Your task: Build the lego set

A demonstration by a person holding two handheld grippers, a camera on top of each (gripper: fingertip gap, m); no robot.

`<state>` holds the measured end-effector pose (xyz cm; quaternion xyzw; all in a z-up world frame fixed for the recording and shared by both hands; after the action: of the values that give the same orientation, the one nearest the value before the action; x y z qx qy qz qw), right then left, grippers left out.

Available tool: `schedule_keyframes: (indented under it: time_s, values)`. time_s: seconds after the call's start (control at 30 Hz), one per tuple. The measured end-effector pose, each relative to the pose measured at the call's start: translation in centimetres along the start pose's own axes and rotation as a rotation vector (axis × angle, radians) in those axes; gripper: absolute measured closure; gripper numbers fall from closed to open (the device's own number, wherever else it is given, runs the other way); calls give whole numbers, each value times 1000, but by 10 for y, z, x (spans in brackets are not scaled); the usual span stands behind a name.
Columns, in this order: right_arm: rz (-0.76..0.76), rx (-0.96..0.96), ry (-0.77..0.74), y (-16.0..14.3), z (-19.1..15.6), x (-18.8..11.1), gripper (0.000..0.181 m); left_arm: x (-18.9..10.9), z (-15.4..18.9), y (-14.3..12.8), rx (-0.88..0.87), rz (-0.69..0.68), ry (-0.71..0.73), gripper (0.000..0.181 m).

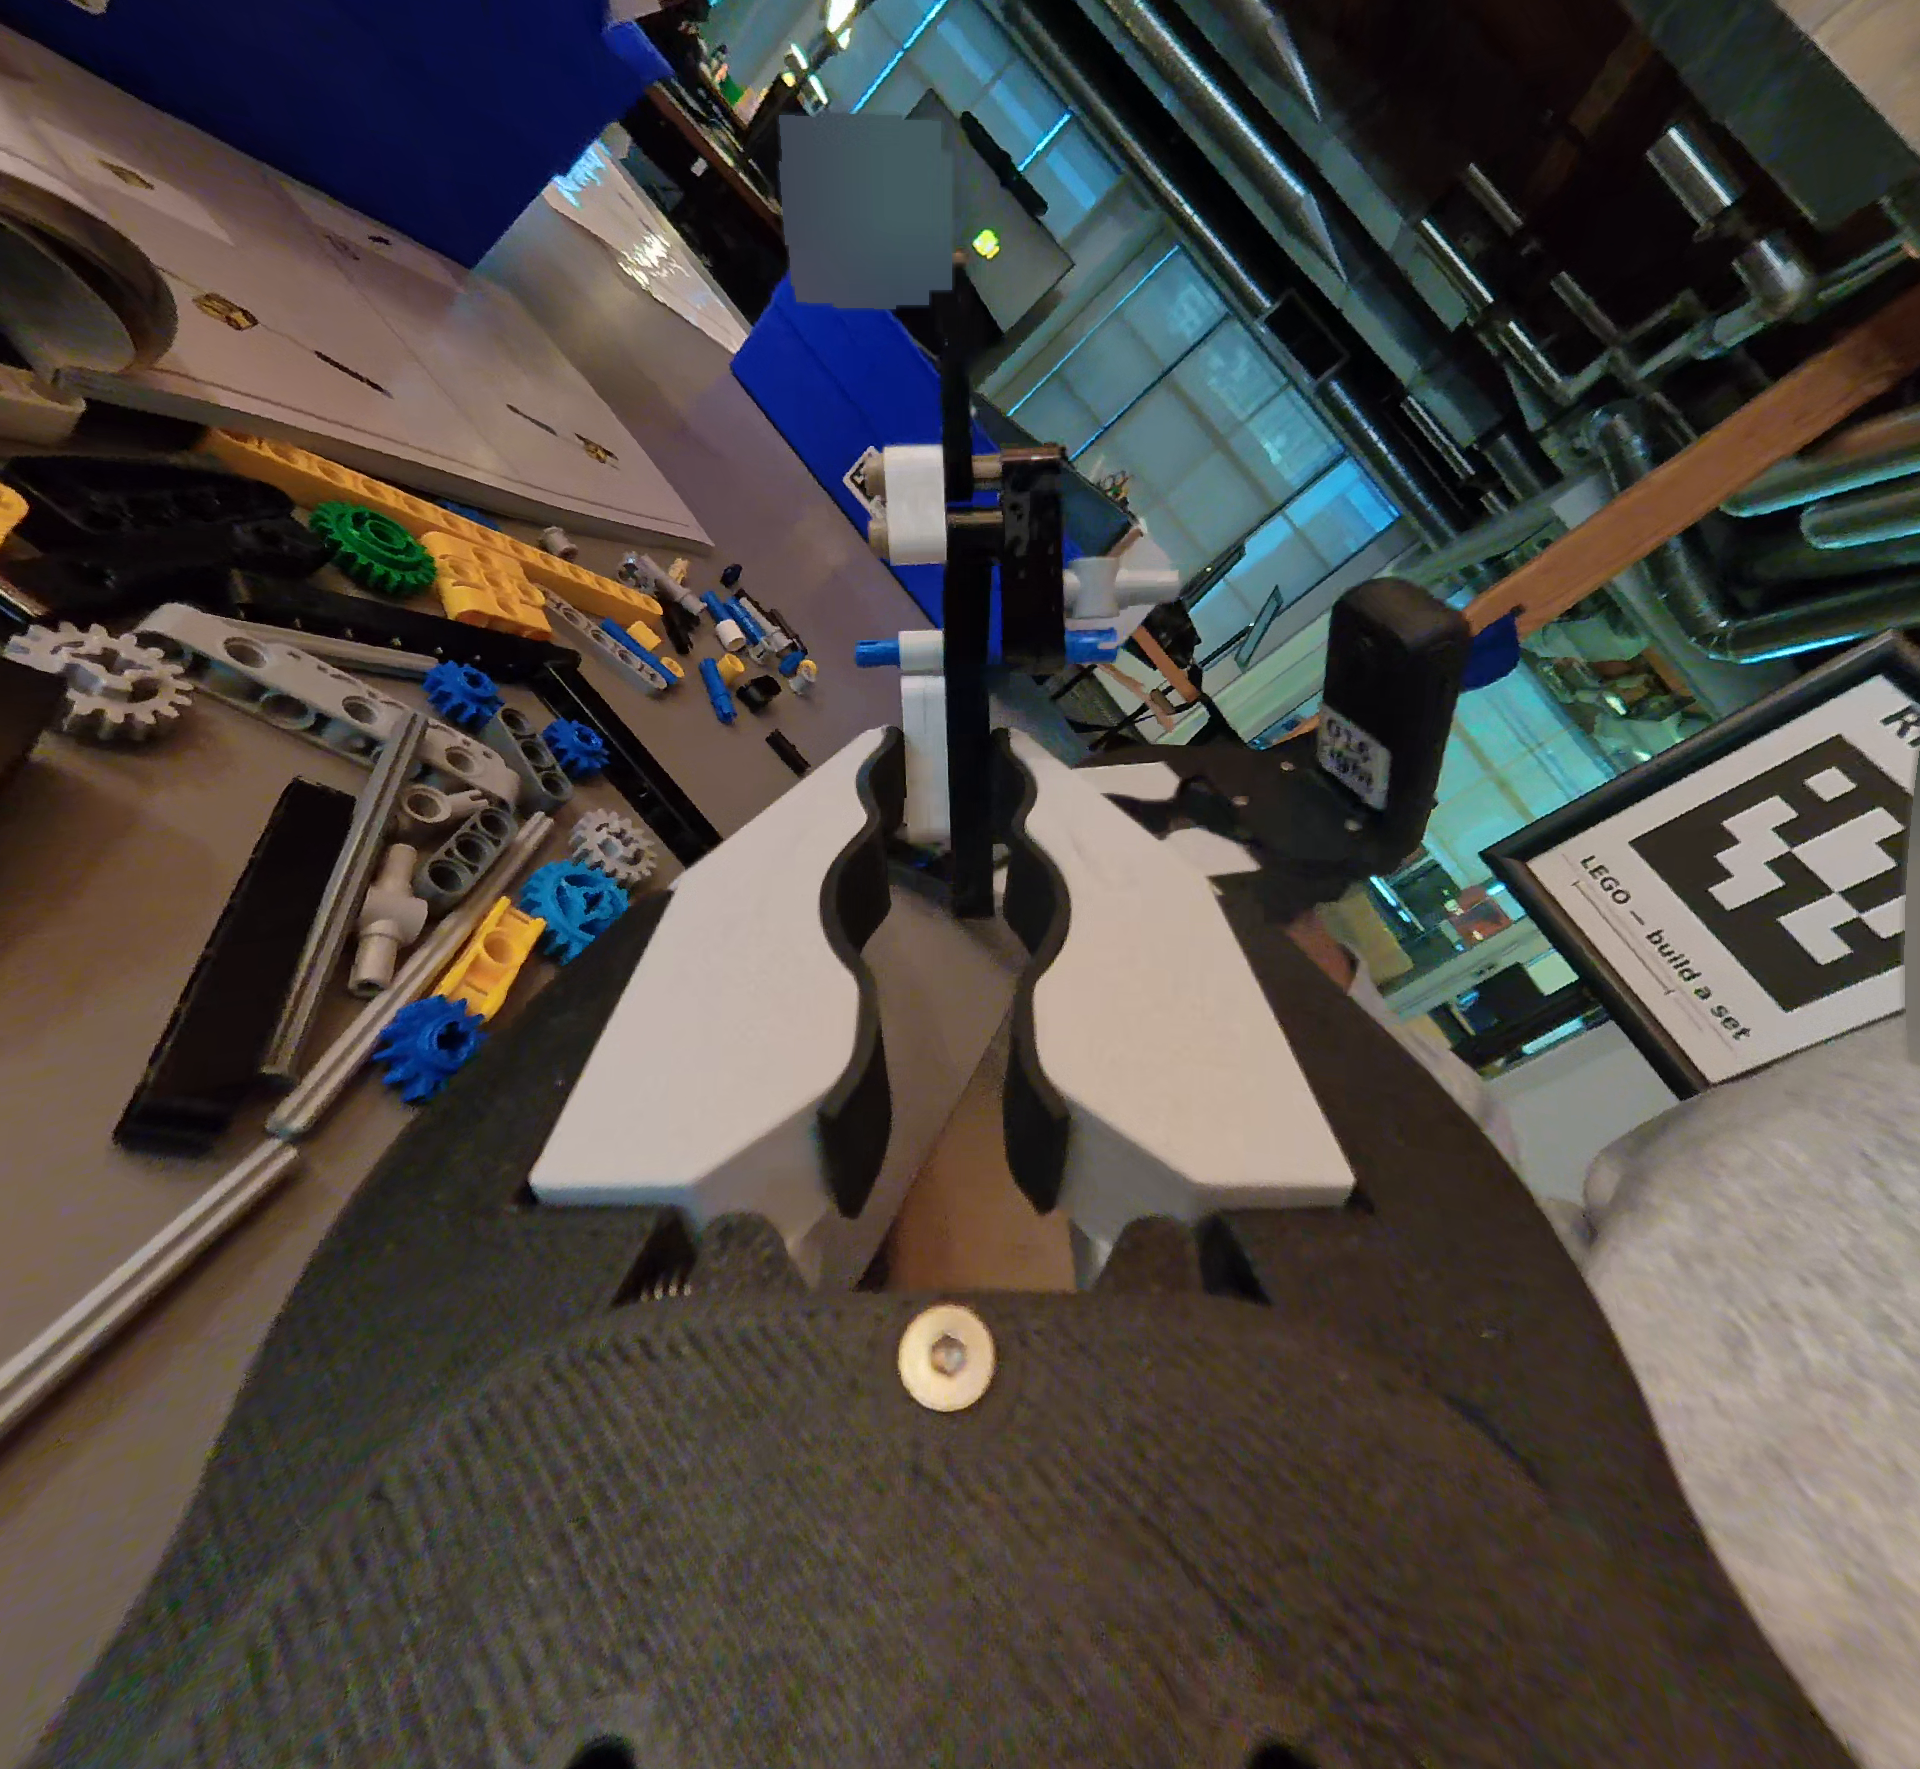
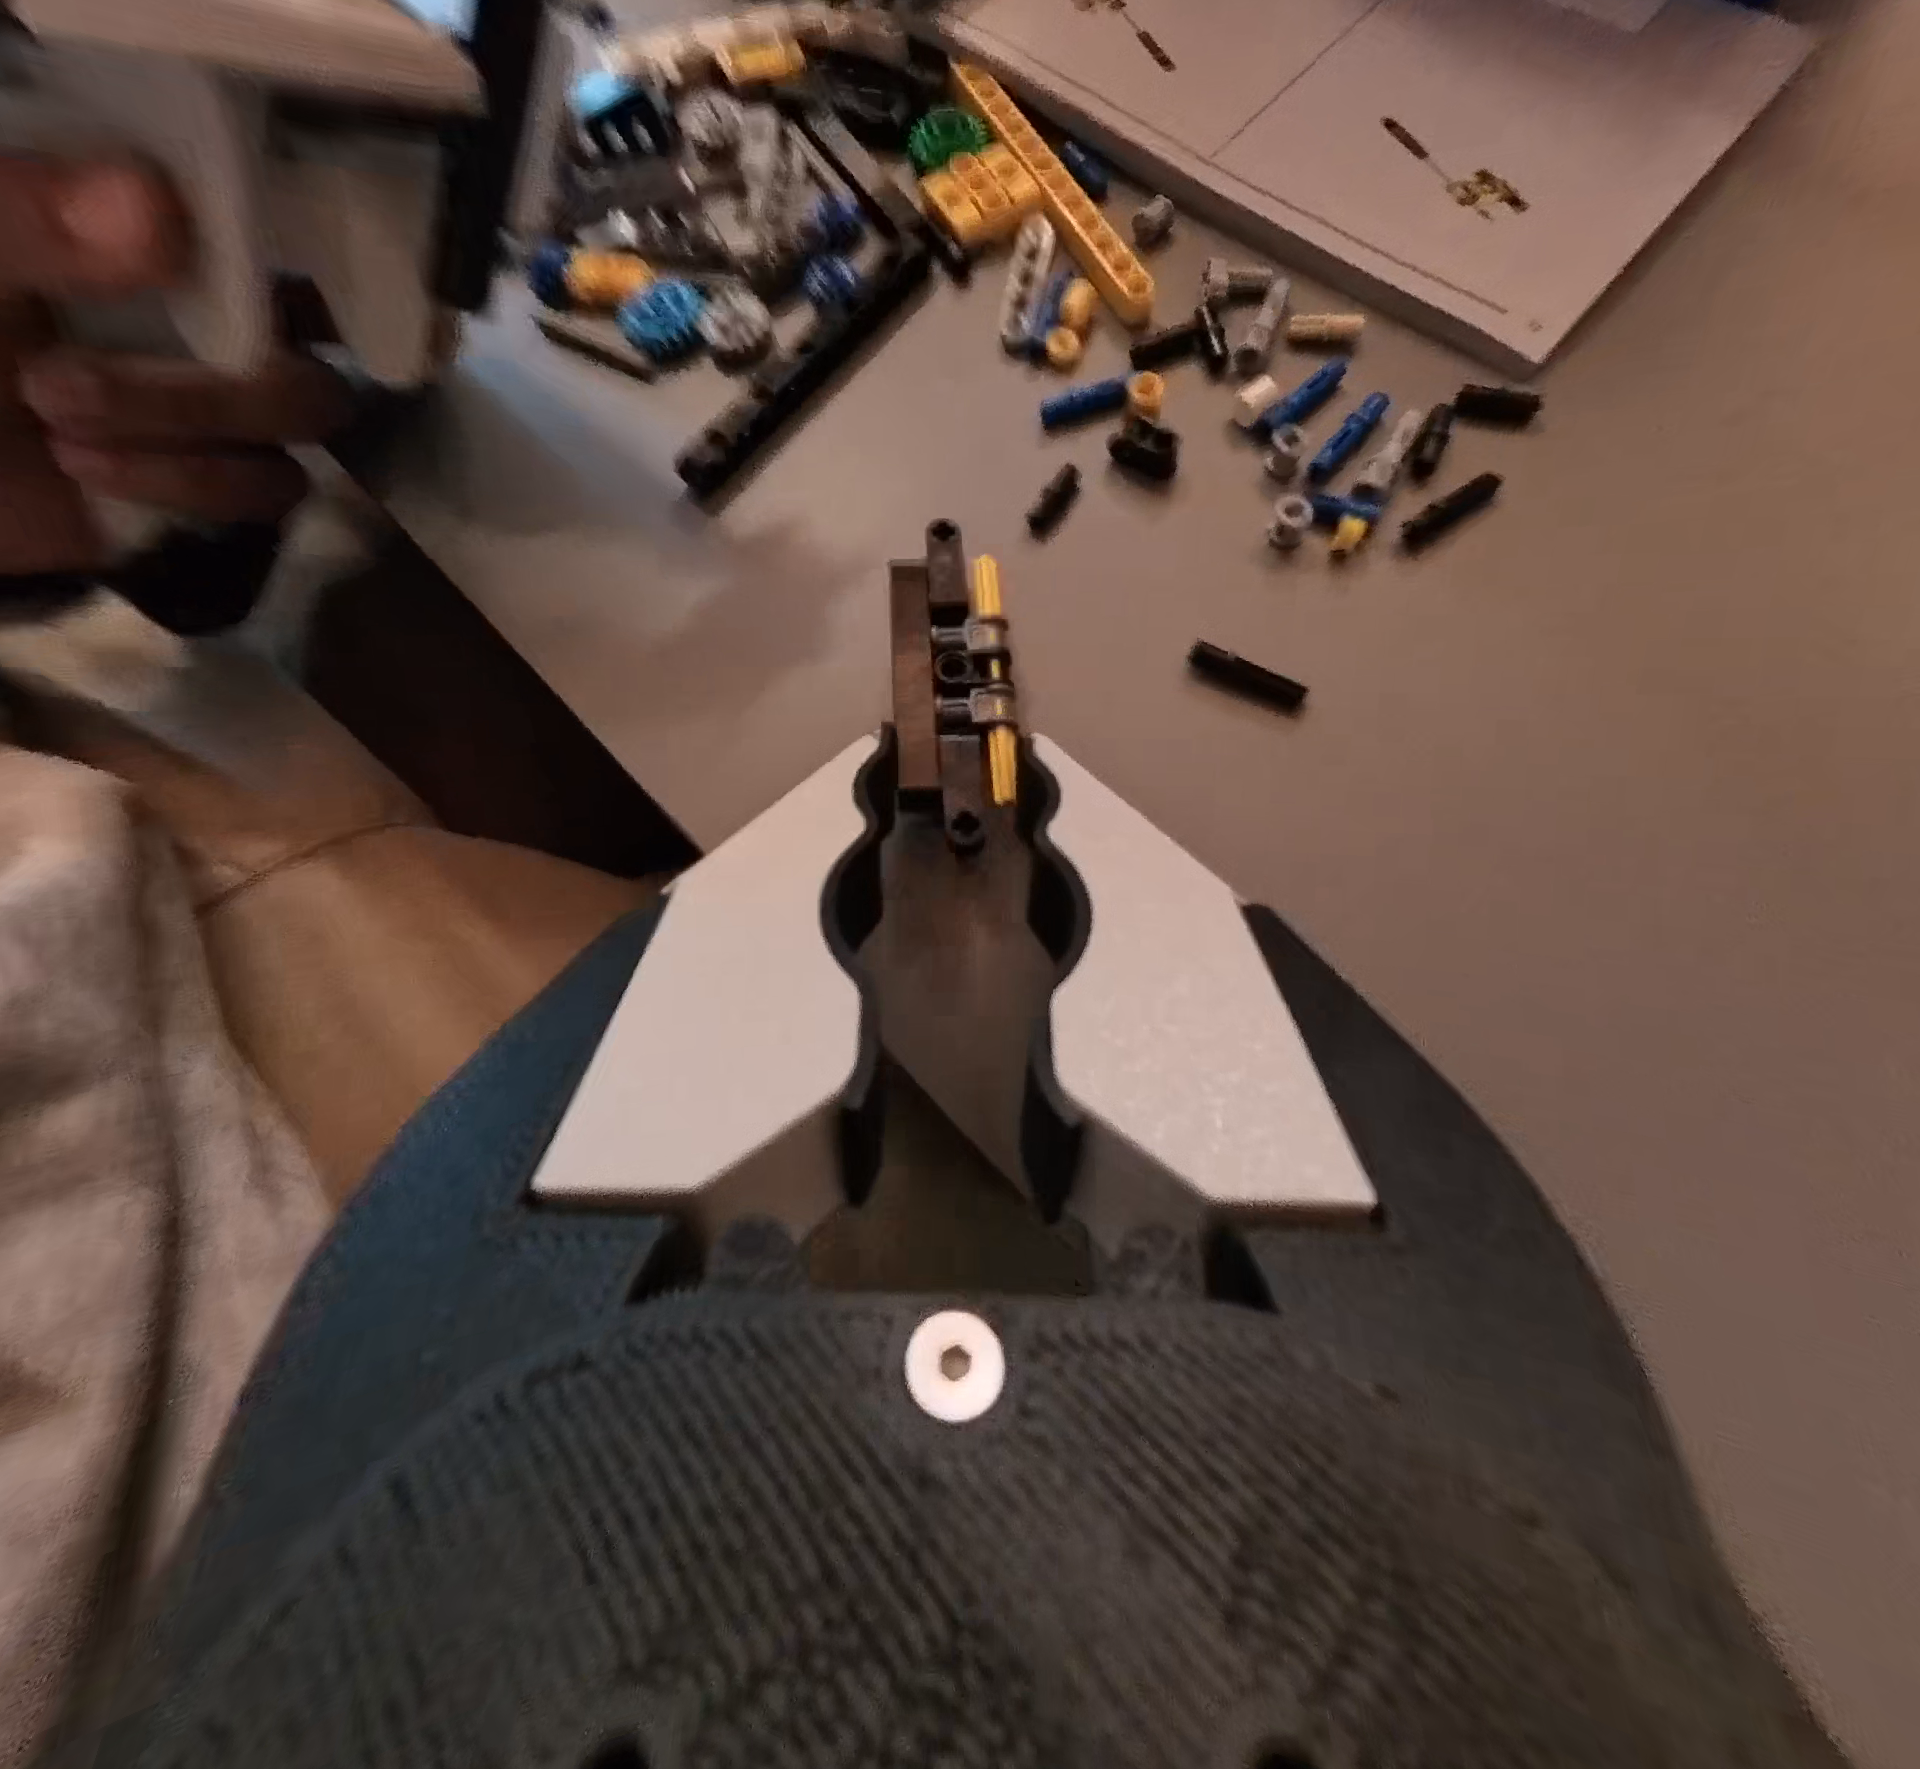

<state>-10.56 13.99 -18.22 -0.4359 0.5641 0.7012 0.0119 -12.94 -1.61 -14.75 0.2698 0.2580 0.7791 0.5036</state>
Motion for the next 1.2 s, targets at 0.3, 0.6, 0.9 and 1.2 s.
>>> schedule_keyframes:
  time_s: [0.3,0.6,0.9,1.2]
  values:
    - [152,154,150,62,-58,-25,161,1,2,4,244,-82,132,167]
    - [155,263,234,59,-60,-25,161,7,14,-3,554,-193,212,167]
    - [130,287,258,56,-64,-25,161,9,14,-9,559,-221,199,168]
    - [115,275,225,48,-54,-28,161,12,13,-11,534,-197,191,167]
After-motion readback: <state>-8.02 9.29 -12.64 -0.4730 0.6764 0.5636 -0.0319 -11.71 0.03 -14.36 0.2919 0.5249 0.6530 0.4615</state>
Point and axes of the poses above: each gripper's, where its closed fingertips meet, x out along the fingers, y out of its top, z = x × y across the jaws, the point moved 4 cm from there along -x, back along the fingers, and after that the axes turned 8 degrees about -y, right-handed, at the moved point
